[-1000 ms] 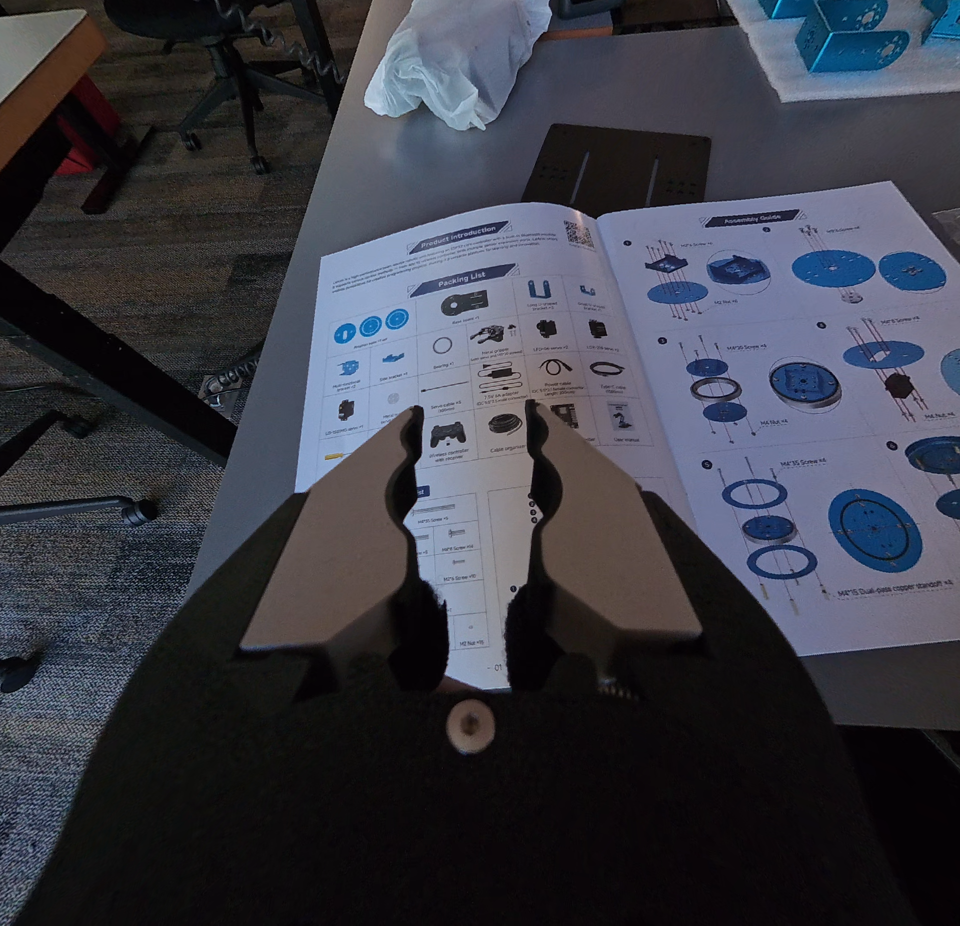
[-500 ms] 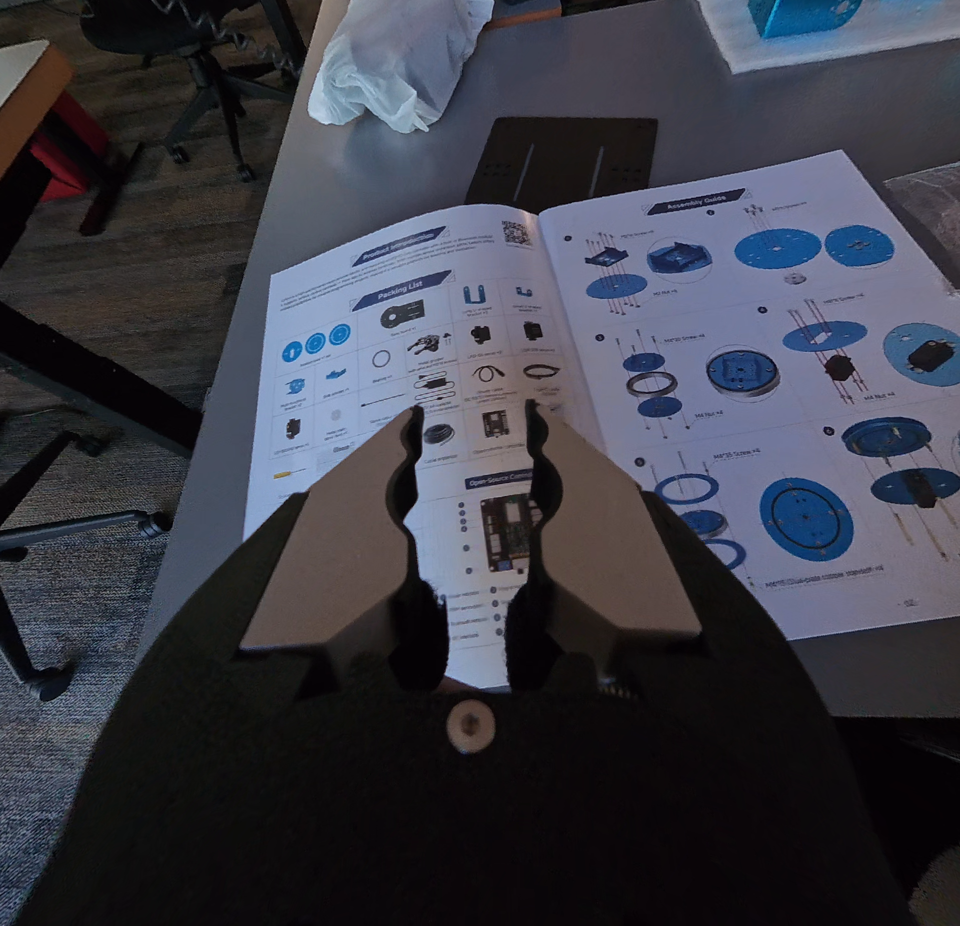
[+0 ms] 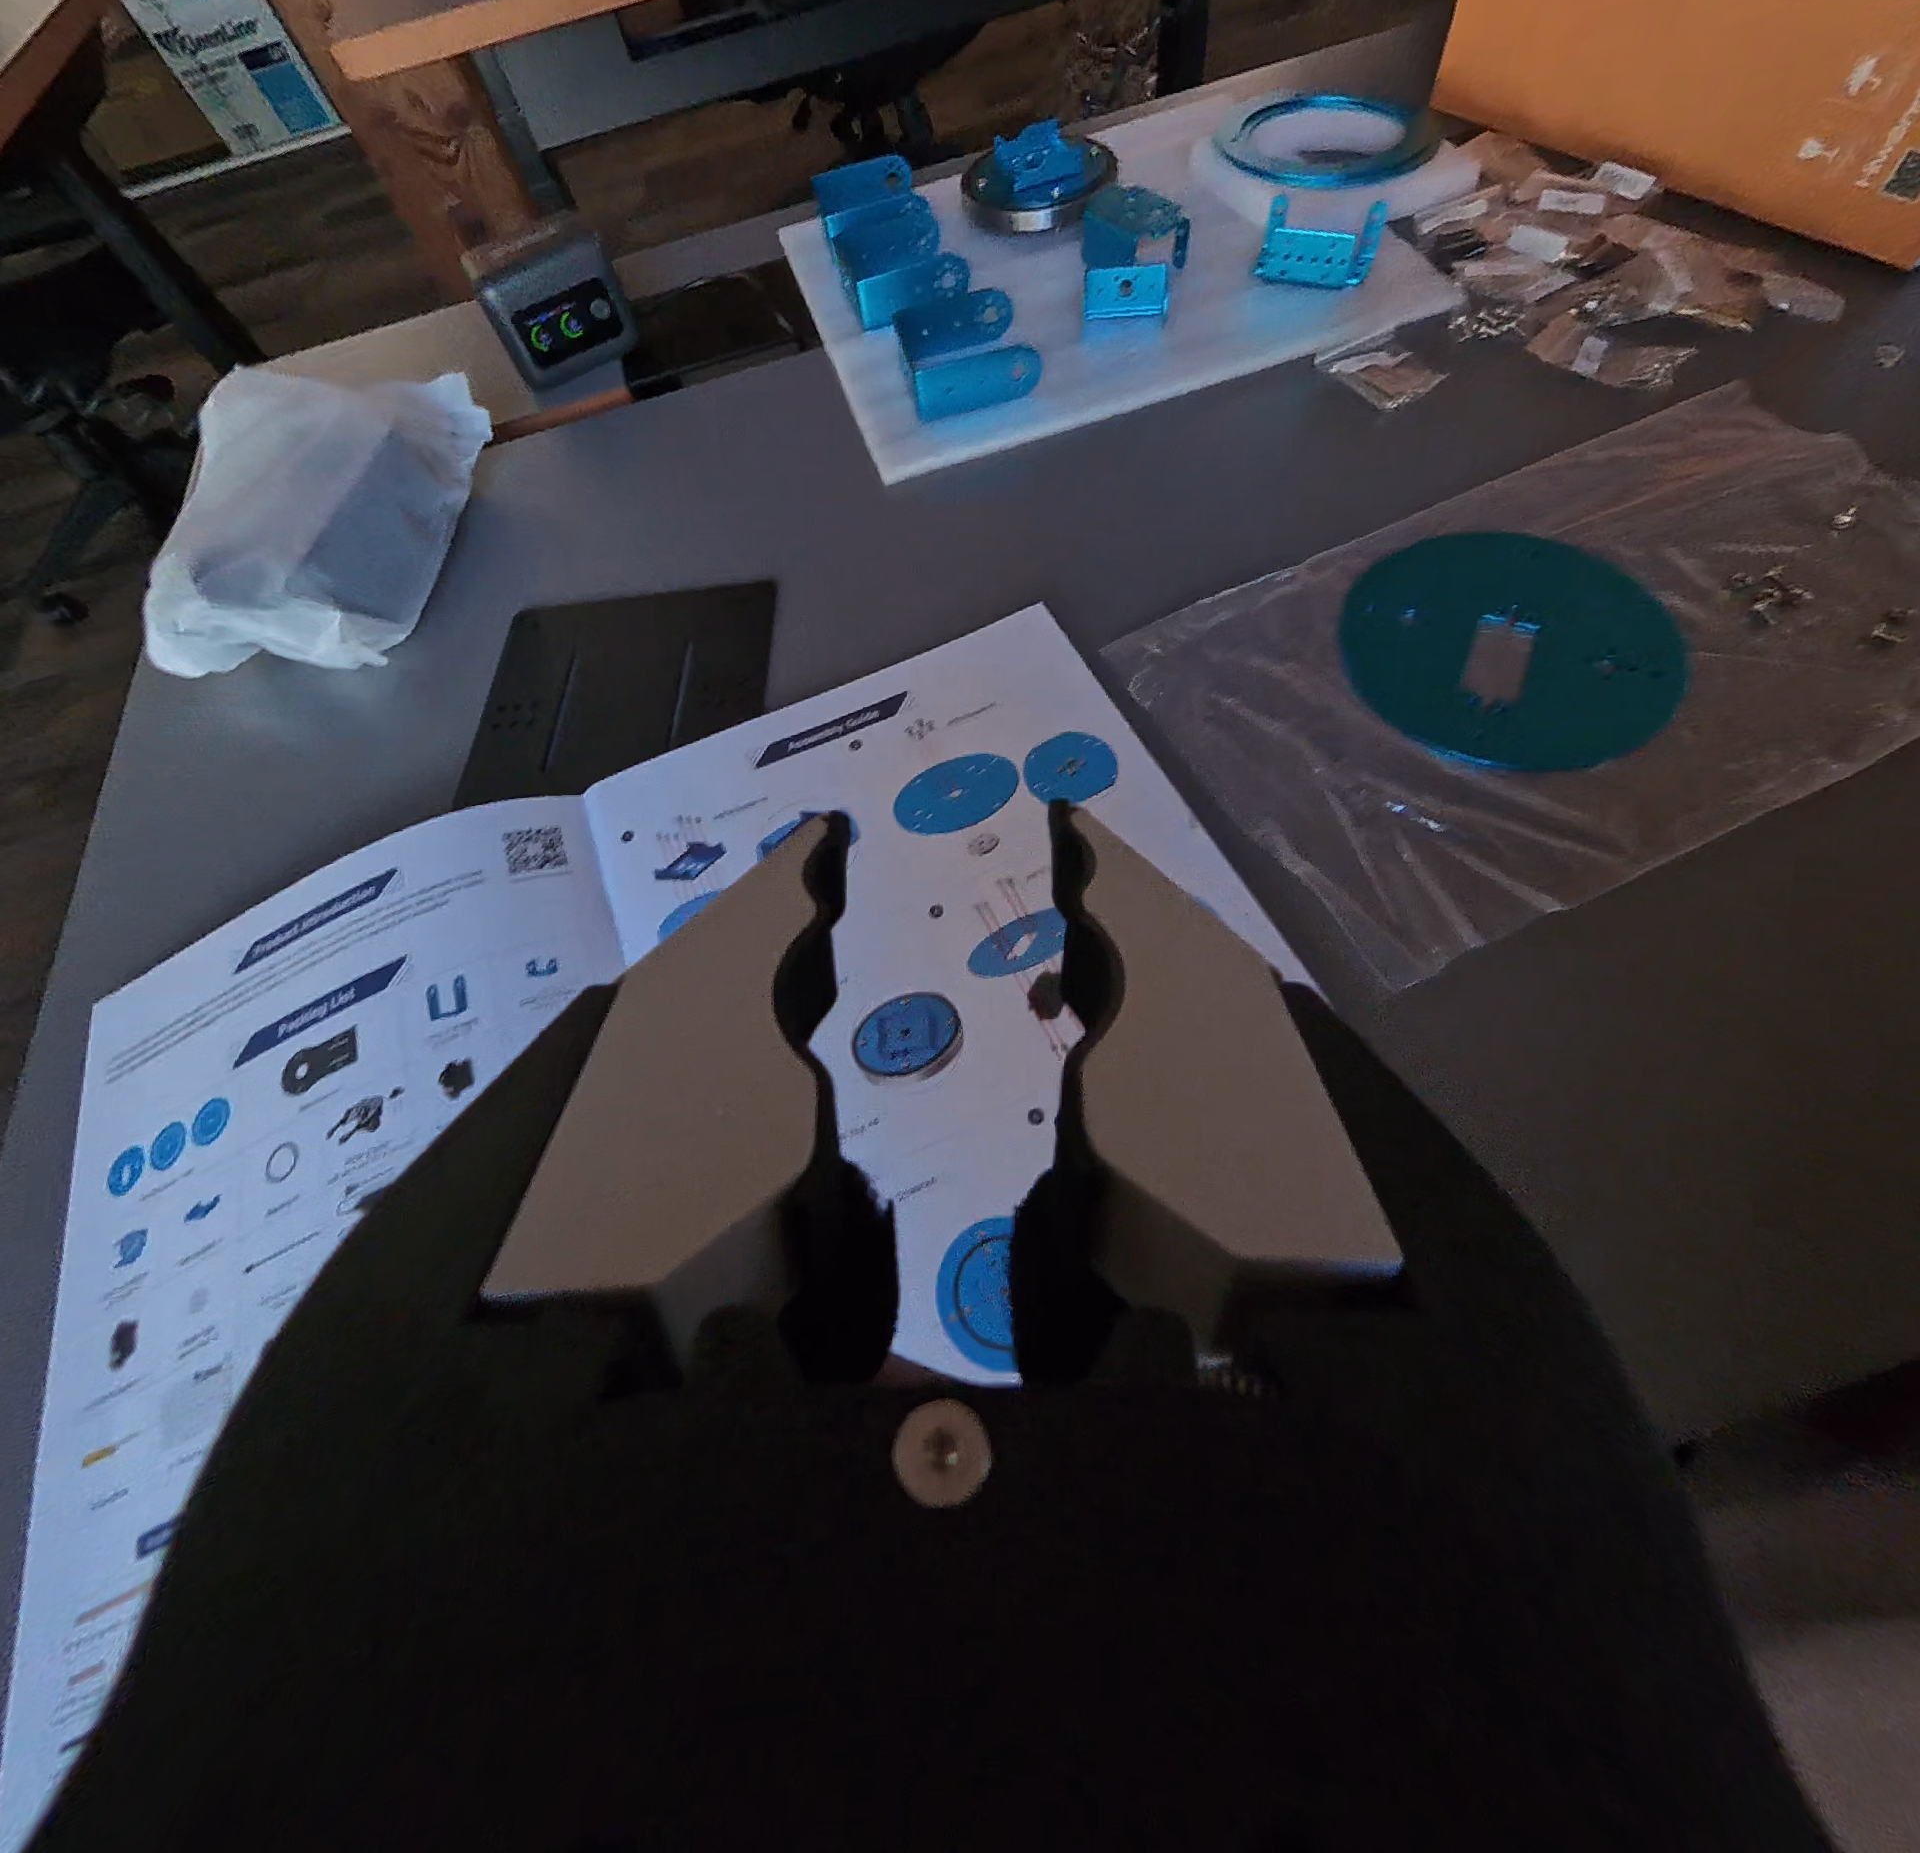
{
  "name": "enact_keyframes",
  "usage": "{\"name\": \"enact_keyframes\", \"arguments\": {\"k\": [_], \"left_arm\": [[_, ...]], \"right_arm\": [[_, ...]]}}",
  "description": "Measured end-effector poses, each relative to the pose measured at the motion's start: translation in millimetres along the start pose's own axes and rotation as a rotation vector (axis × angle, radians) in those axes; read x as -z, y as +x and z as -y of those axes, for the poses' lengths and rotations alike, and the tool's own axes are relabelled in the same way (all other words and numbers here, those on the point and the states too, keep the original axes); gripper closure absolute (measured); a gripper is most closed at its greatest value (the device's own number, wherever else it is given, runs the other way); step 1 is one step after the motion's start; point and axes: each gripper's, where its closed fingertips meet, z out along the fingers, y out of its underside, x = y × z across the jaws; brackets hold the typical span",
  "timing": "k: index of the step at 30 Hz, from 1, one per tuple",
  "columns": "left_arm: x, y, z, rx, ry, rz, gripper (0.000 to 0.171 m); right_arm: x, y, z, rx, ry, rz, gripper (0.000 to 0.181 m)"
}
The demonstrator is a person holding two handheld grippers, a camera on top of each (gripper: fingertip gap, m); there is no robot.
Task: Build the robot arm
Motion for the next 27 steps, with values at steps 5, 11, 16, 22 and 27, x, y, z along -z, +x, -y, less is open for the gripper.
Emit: {"name": "enact_keyframes", "arguments": {"k": [5, 11, 16, 22, 27], "left_arm": [[-20.8, 35.6, 25.4, -0.056, -0.001, -0.039, 0.133], [-45.9, 72.3, 34.8, -0.088, -0.037, -0.085, 0.133], [-79.9, 97.7, 35.3, -0.028, -0.093, -0.125, 0.134], [-138.5, 142.3, 66.9, -0.007, -0.135, -0.178, 0.135], [-179.8, 177.7, 107.5, -0.022, -0.113, -0.224, 0.135]], "right_arm": [[3.8, 5.3, -16.4, -0.029, -0.041, 0.031, 0.16], [3.2, 7.5, -26.2, -0.069, -0.064, 0.067, 0.16], [-0.8, 6.9, -9.0, -0.033, -0.075, 0.144, 0.16], [-13.7, 13.3, 78.5, 0.114, 0.001, 0.302, 0.16], [-60.6, -10.9, 110.4, 0.165, -0.036, 0.491, 0.161]]}}
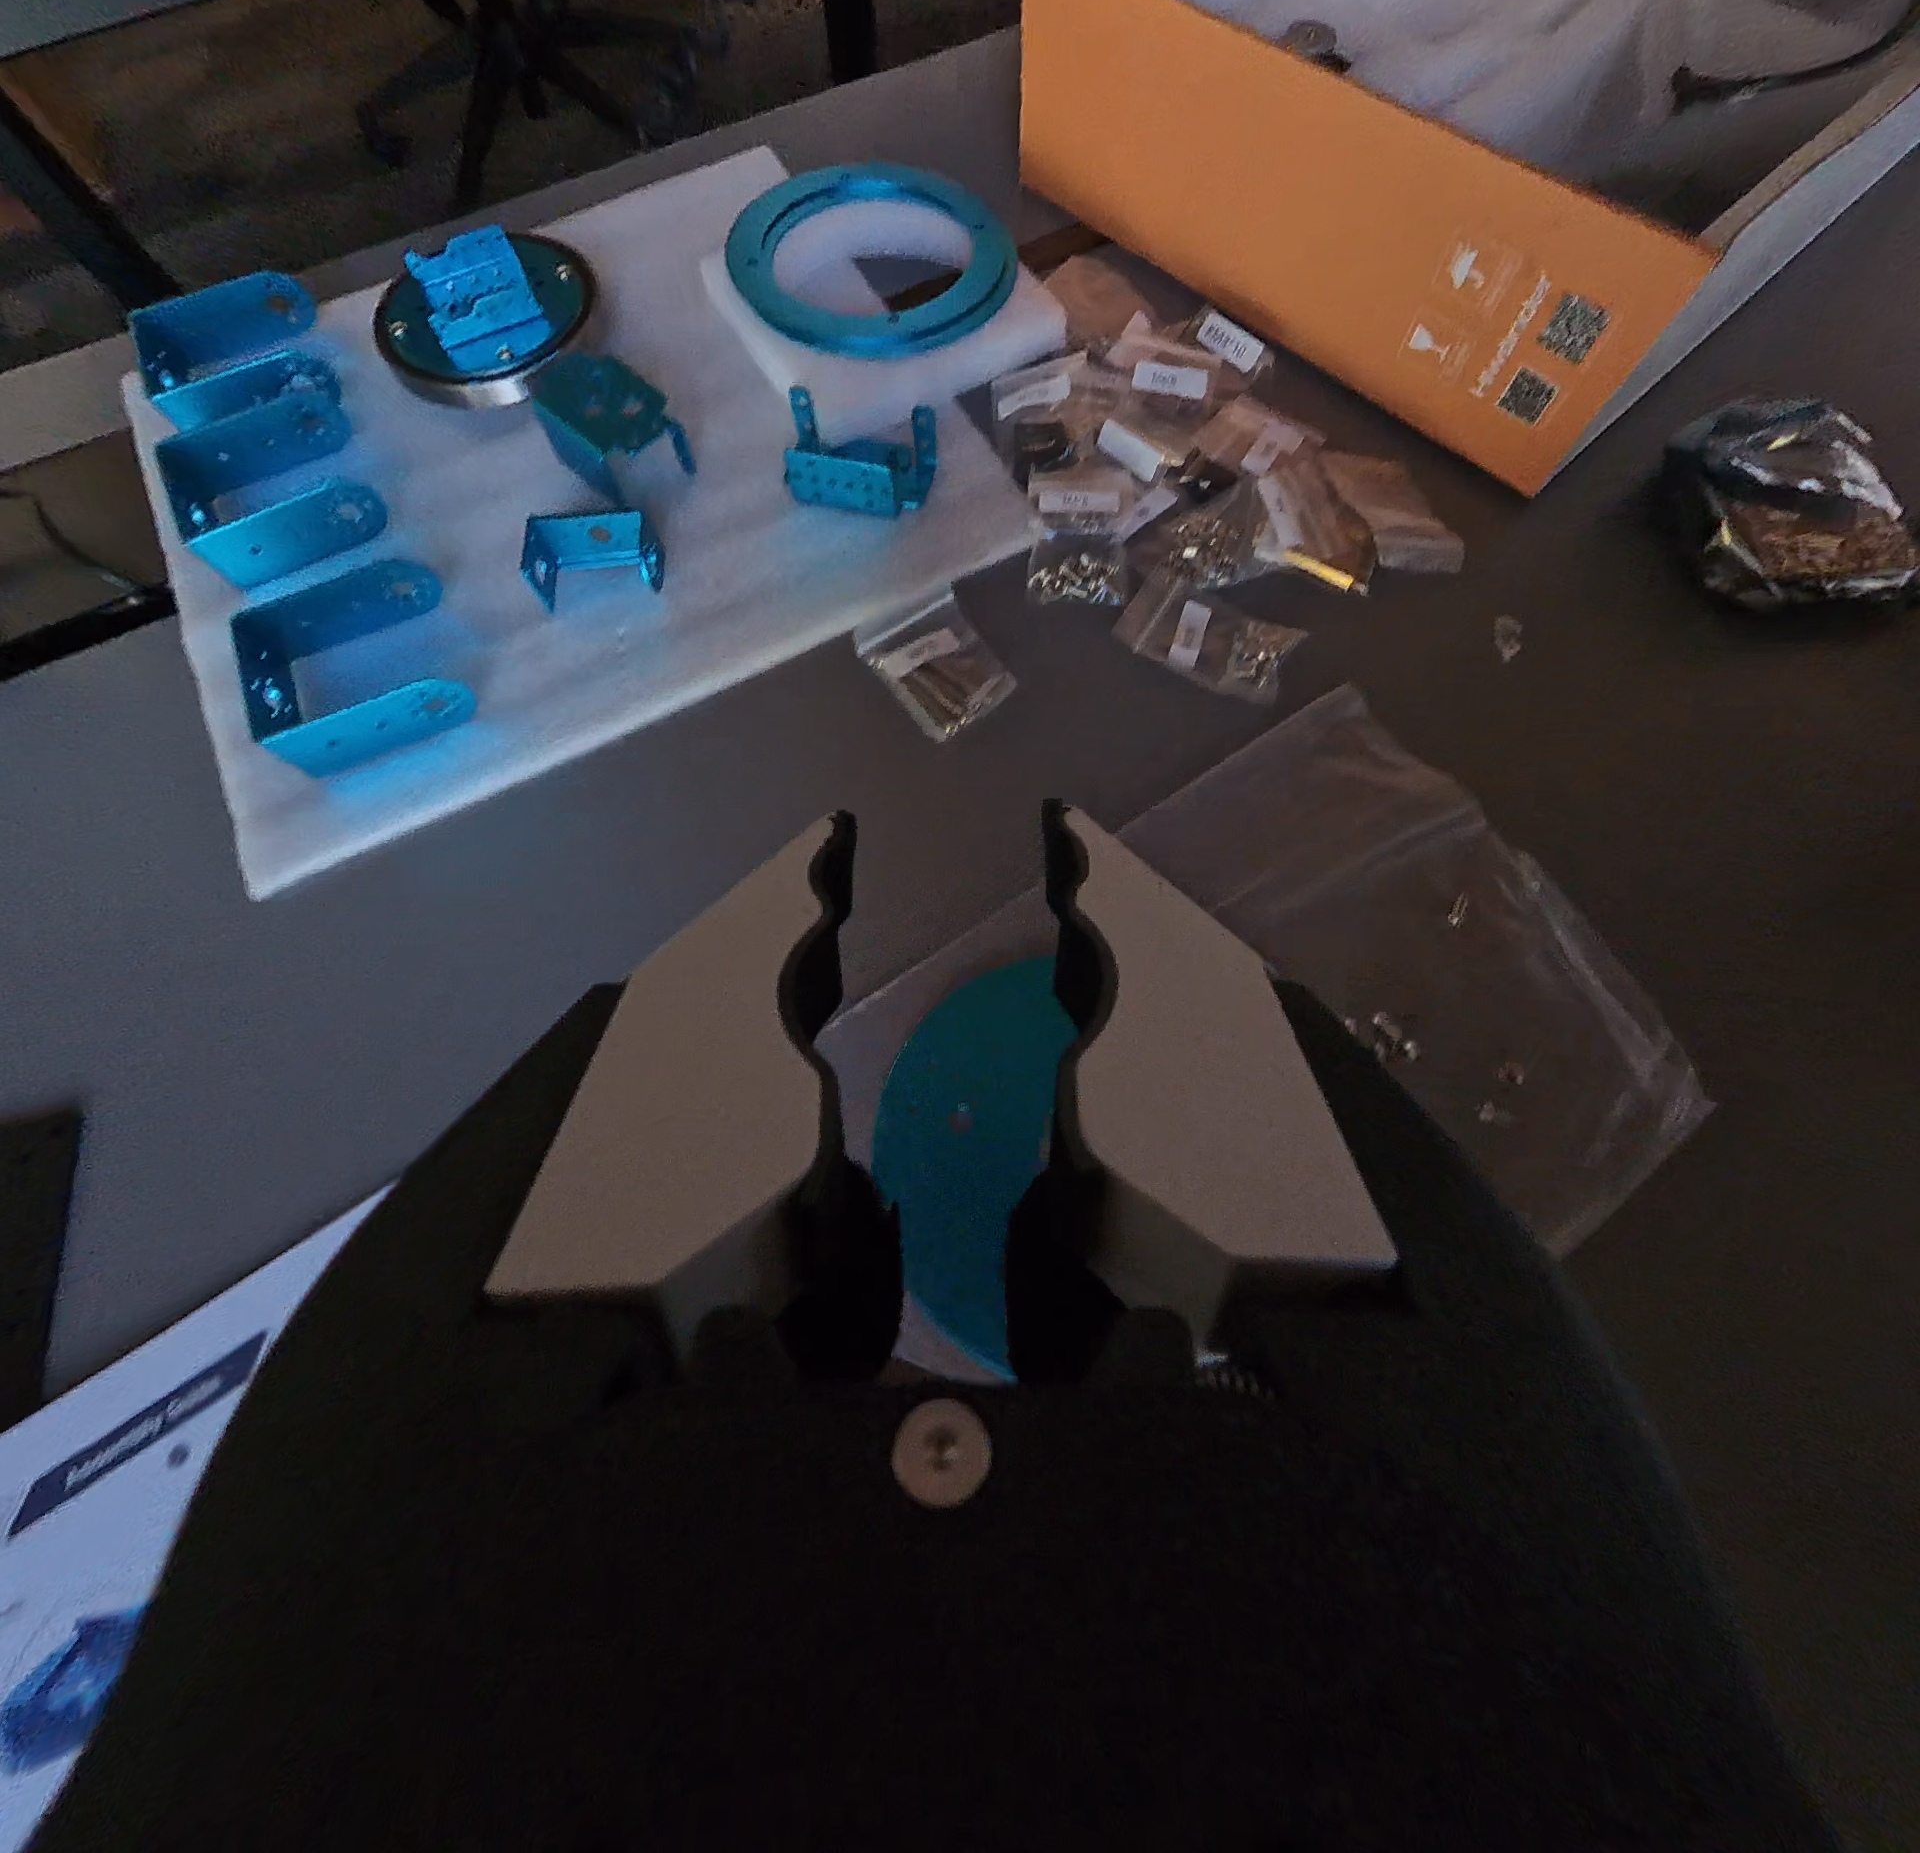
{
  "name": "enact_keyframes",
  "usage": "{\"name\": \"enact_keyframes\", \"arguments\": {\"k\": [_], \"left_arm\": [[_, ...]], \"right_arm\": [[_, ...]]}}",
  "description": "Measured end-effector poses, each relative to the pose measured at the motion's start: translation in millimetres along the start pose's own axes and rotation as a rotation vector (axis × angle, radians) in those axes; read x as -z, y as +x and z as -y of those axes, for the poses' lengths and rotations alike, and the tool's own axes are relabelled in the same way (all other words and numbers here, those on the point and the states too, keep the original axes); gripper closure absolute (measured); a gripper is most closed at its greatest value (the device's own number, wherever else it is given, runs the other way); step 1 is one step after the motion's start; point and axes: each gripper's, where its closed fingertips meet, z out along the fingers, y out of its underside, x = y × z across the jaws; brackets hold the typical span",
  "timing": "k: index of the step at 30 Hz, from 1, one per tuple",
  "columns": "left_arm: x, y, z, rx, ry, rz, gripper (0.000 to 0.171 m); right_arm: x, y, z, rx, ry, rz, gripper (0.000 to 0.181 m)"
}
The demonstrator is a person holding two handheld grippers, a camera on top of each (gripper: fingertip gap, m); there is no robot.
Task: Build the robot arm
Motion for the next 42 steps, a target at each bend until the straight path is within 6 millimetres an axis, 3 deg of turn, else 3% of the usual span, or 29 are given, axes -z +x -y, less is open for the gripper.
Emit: {"name": "enact_keyframes", "arguments": {"k": [3, 11, 17, 23, 27, 30, 32, 36, 39, 42], "left_arm": [[-15.5, 18.3, 18.4, -0.019, 0.017, -0.046, 0.135], [-40.9, 57.3, 23.2, -0.032, 0.054, -0.125, 0.135], [-43.7, 70.4, 26.2, -0.041, 0.075, -0.13, 0.135], [-48.3, 72.1, 30.6, -0.025, 0.1, -0.154, 0.135], [-47.9, 60.5, 22.7, -0.052, 0.084, -0.111, 0.135], [-38.9, 43.3, 19.0, -0.06, 0.09, -0.058, 0.135], [-32.3, 33.0, 18.2, -0.044, 0.098, -0.042, 0.135], [-23.0, 21.6, 20.0, -0.019, 0.12, -0.041, 0.135], [-19.8, 20.2, 22.8, -0.037, 0.132, -0.039, 0.135], [-17.0, 20.6, 26.6, -0.041, 0.159, -0.027, 0.135]], "right_arm": [[-22.5, 12.0, -18.3, 0.024, -0.064, -0.039, 0.161], [-25.7, 28.3, -75.8, -0.031, -0.2, -0.146, 0.161], [-29.2, 25.2, -95.7, -0.044, -0.256, -0.139, 0.16], [-33.6, 24.0, -95.1, -0.121, -0.238, -0.118, 0.16], [-32.9, 14.8, -91.6, -0.134, -0.22, -0.075, 0.143], [-26.5, 9.4, -78.0, -0.135, -0.186, -0.032, 0.136], [-18.8, 9.7, -55.9, -0.113, -0.138, -0.001, 0.135], [-5.8, 11.9, 21.6, 0.058, -0.057, 0.154, 0.122], [-16.5, 43.9, 80.7, 0.255, -0.169, 0.197, 0.101], [-56.1, 112.7, 125.9, 0.384, -0.309, 0.109, 0.105]]}}
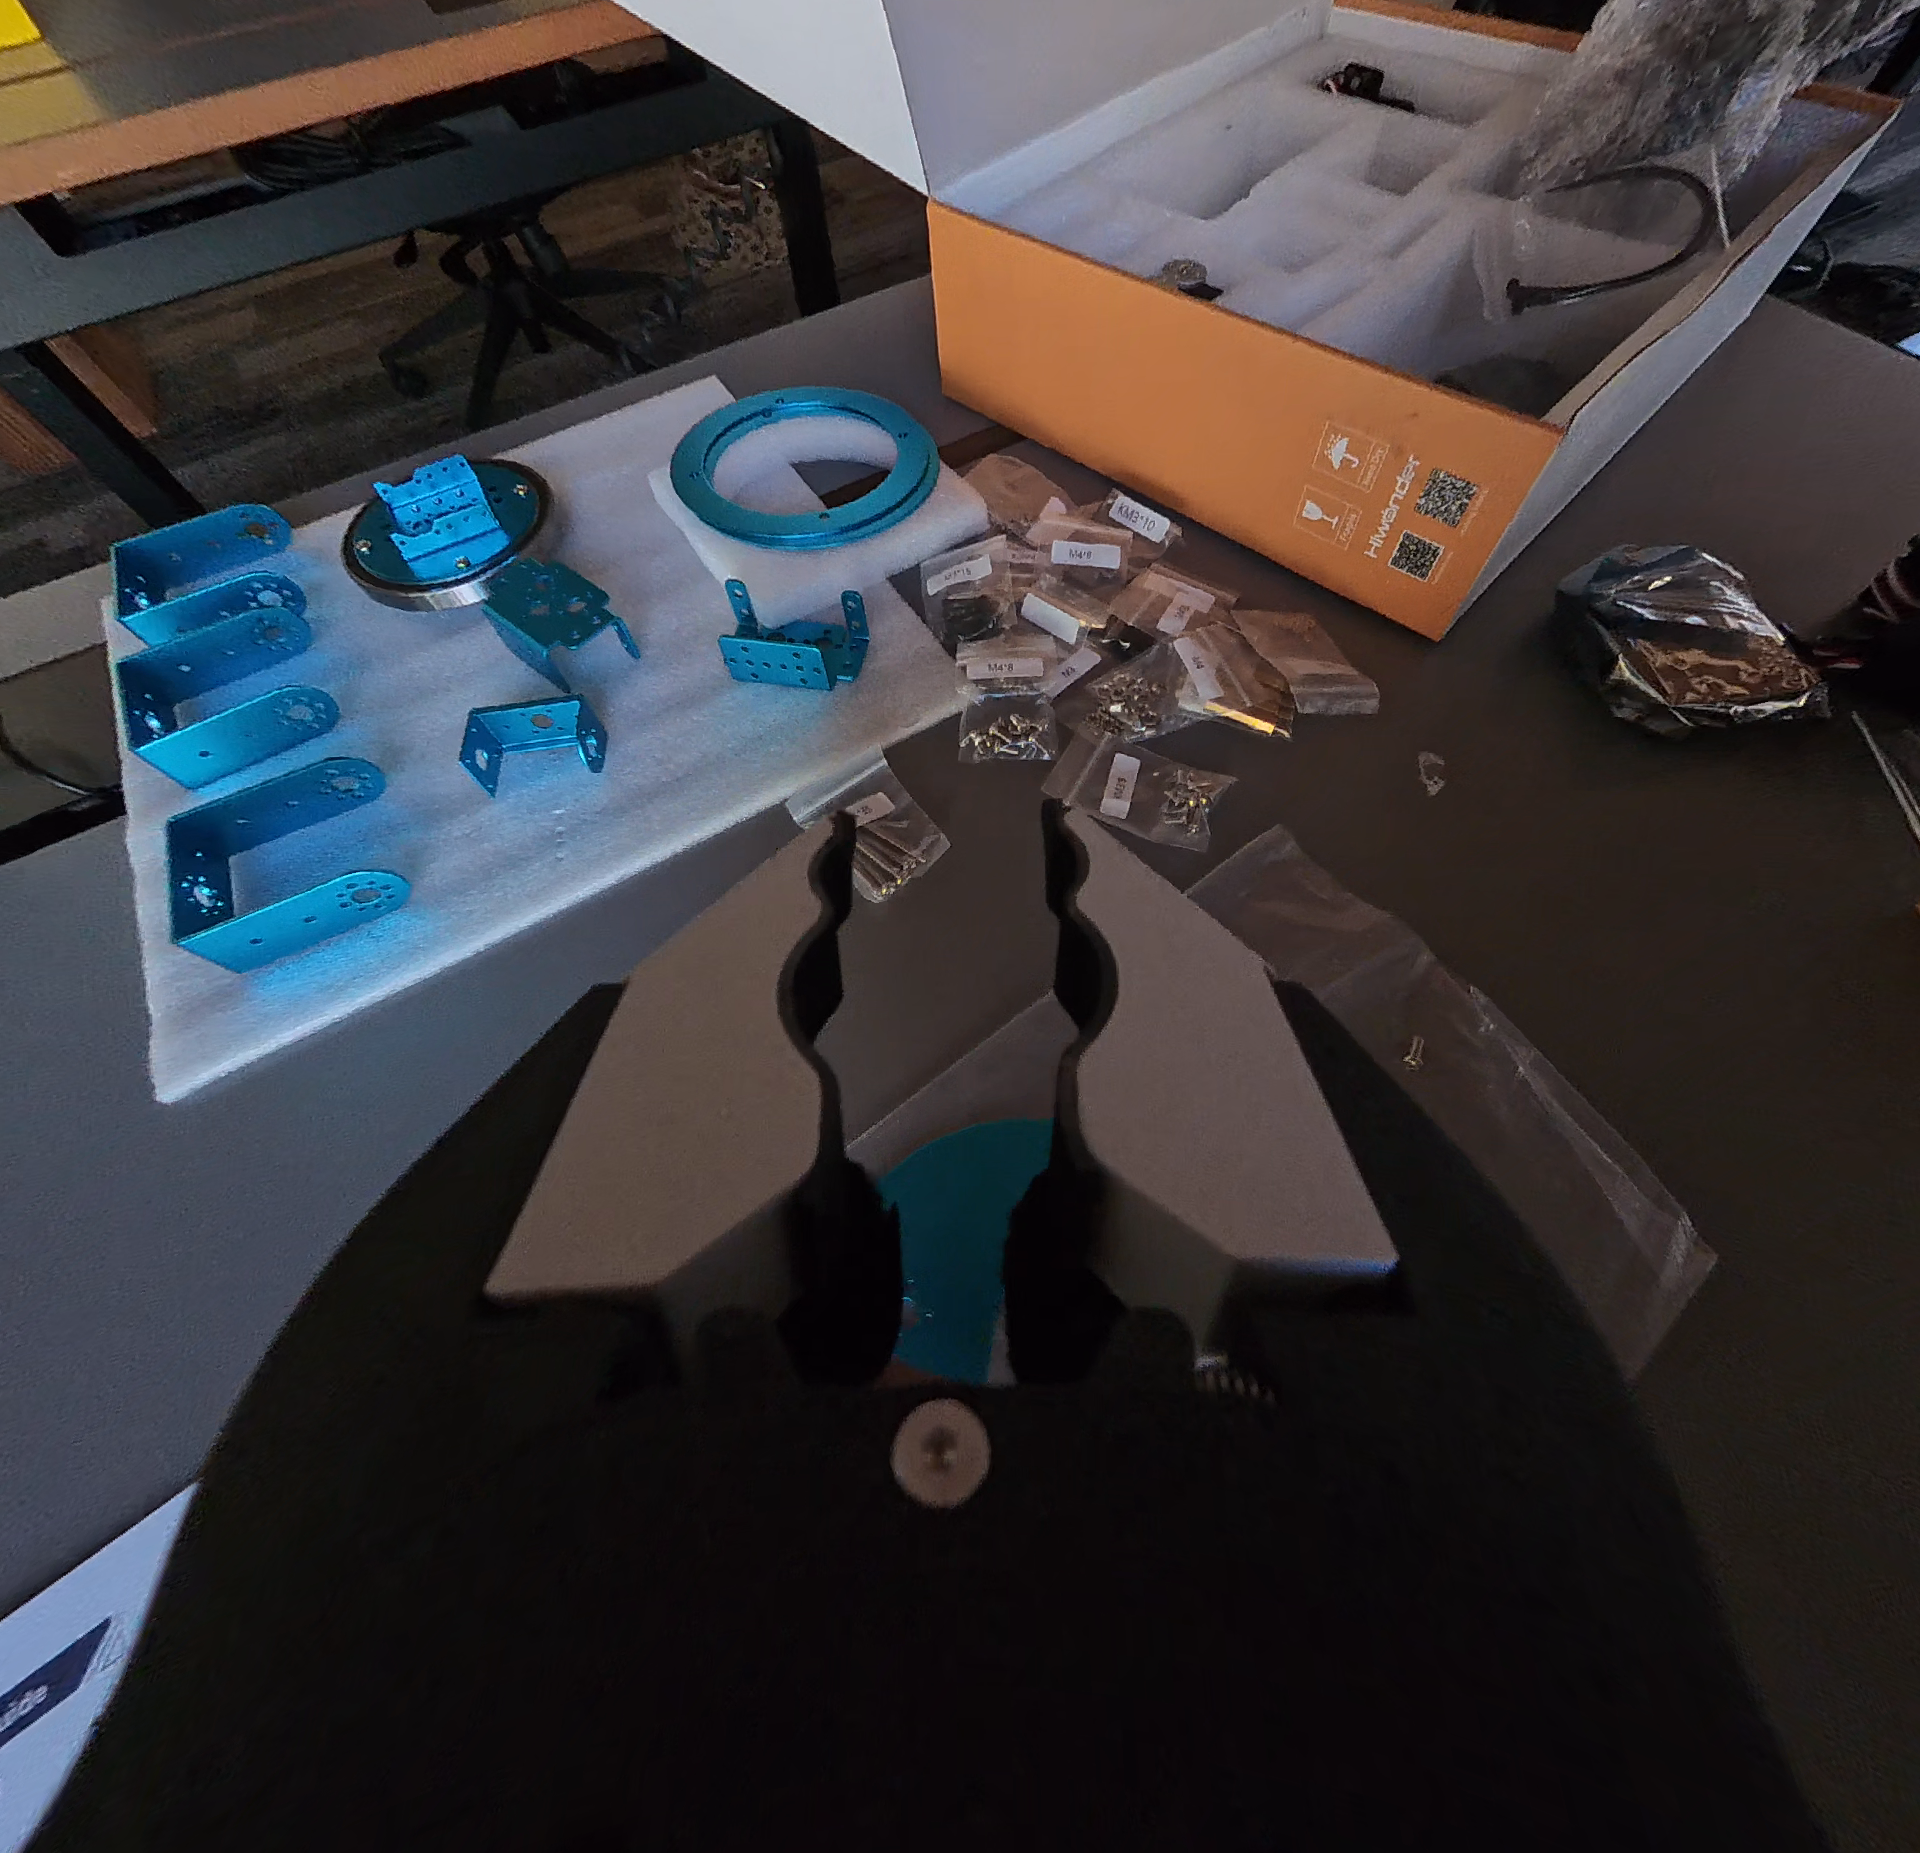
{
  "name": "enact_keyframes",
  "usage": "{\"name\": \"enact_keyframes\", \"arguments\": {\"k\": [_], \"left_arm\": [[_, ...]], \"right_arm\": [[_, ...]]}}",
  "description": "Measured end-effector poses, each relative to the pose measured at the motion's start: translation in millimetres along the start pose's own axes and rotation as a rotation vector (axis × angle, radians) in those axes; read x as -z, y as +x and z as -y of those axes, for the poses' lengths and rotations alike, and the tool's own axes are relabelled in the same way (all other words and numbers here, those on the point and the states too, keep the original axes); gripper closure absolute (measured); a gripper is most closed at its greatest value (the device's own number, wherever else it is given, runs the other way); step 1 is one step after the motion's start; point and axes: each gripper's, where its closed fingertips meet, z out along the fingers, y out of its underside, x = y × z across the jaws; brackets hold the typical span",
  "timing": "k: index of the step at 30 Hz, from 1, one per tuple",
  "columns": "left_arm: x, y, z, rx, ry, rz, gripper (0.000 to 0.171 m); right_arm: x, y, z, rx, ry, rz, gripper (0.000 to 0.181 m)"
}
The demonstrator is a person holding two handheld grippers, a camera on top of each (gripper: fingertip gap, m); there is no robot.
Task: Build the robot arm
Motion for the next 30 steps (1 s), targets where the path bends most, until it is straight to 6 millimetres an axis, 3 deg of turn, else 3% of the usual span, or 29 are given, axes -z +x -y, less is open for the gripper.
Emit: {"name": "enact_keyframes", "arguments": {"k": [2, 4, 7, 10, 12, 15, 23, 27, 30], "left_arm": [[0.9, 0.5, -0.8, 0.009, 0.011, -0.002, 0.135], [0.9, -5.1, -4.7, 0.012, 0.01, 0.016, 0.135], [0.9, -18.4, -16.2, 0.054, -0.013, 0.044, 0.135], [0.7, -27.5, -23.8, 0.114, -0.017, 0.036, 0.135], [-0.3, -34.6, -25.4, 0.123, -0.019, 0.052, 0.135], [-0.8, -41.0, -28.1, 0.101, -0.037, 0.084, 0.135], [1.3, -43.1, -30.2, 0.092, -0.038, 0.108, 0.135], [0.6, -42.3, -31.0, 0.083, -0.043, 0.107, 0.135], [0.0, -41.8, -31.9, 0.079, -0.048, 0.106, 0.135]], "right_arm": [[-28.1, 58.3, -1.5, -0.043, -0.132, -0.042, 0.111], [-61.9, 98.7, -11.6, -0.072, -0.238, -0.016, 0.11], [-99.9, 124.7, -47.5, -0.117, -0.426, 0.085, 0.109], [-102.1, 129.9, -88.0, -0.066, -0.605, 0.099, 0.114], [-97.2, 117.4, -103.8, -0.034, -0.642, 0.134, 0.118], [-87.8, 108.4, -101.5, -0.03, -0.599, 0.138, 0.132], [-48.1, 114.0, -107.3, 0.018, -0.61, 0.112, 0.12], [-48.1, 109.5, -107.8, -0.017, -0.573, 0.143, 0.121], [-49.7, 108.7, -99.8, 0.05, -0.581, 0.126, 0.12]]}}
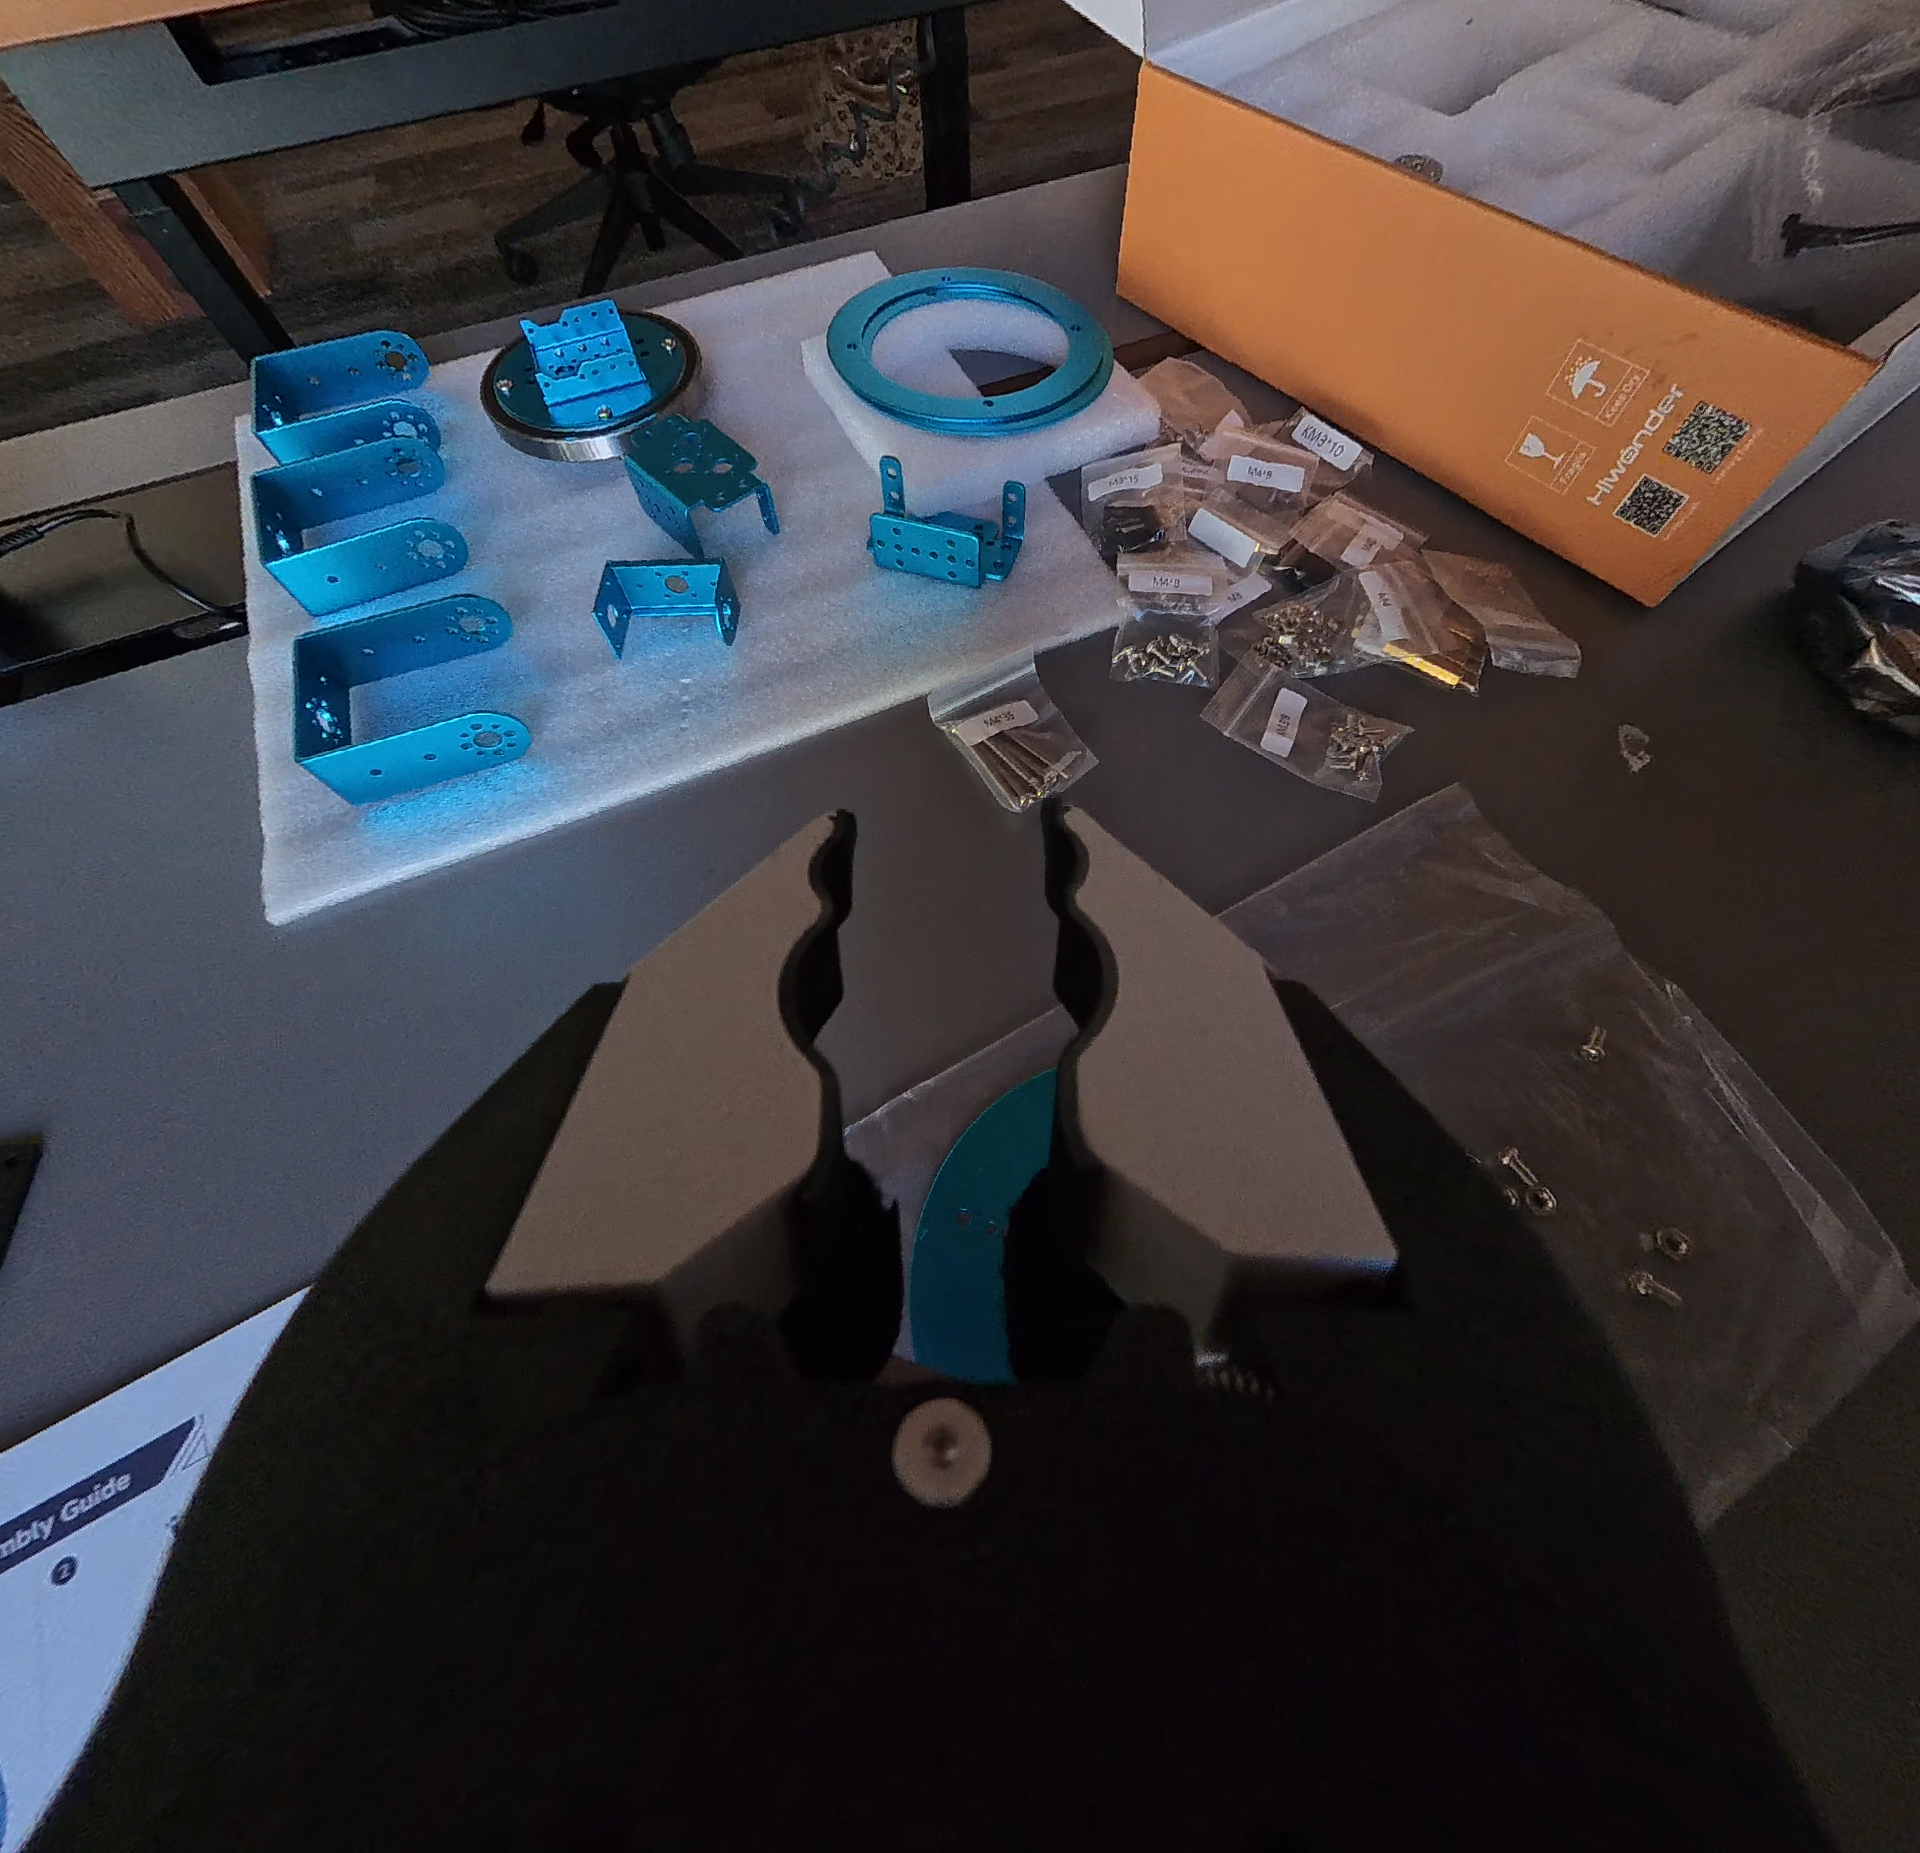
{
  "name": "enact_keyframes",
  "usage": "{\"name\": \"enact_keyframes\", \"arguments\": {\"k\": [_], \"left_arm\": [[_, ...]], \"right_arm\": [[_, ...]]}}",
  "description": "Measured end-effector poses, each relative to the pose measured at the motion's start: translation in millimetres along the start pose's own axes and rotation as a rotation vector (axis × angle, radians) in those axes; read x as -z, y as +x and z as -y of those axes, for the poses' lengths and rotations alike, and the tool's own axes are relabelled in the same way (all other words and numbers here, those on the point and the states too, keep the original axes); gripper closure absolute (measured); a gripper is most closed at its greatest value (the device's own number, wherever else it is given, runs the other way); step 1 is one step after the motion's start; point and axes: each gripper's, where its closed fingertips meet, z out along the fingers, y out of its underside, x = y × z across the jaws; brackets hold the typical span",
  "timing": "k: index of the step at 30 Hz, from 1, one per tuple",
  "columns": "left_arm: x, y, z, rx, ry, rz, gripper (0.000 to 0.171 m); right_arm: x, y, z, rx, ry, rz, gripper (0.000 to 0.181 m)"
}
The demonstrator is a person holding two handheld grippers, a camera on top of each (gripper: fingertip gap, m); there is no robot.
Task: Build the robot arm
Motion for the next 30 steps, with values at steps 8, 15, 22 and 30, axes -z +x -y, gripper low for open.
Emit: {"name": "enact_keyframes", "arguments": {"k": [8, 15, 22, 30], "left_arm": [[-0.1, 1.4, -1.3, -0.008, 0.0, 0.003, 0.135], [2.1, 0.2, -1.1, -0.015, 0.004, 0.009, 0.135], [3.0, 5.6, 0.3, -0.035, 0.007, 0.001, 0.135], [4.5, 4.7, 2.1, -0.029, 0.016, 0.002, 0.135]], "right_arm": [[-24.4, -54.3, 122.5, 0.185, 0.263, 0.144, 0.107], [-63.9, -72.3, 118.2, 0.313, 0.121, -0.045, 0.109], [-66.4, -67.8, 116.3, 0.391, 0.081, -0.168, 0.112], [-32.7, -47.6, 191.1, 0.145, 0.383, 0.096, 0.135]]}}
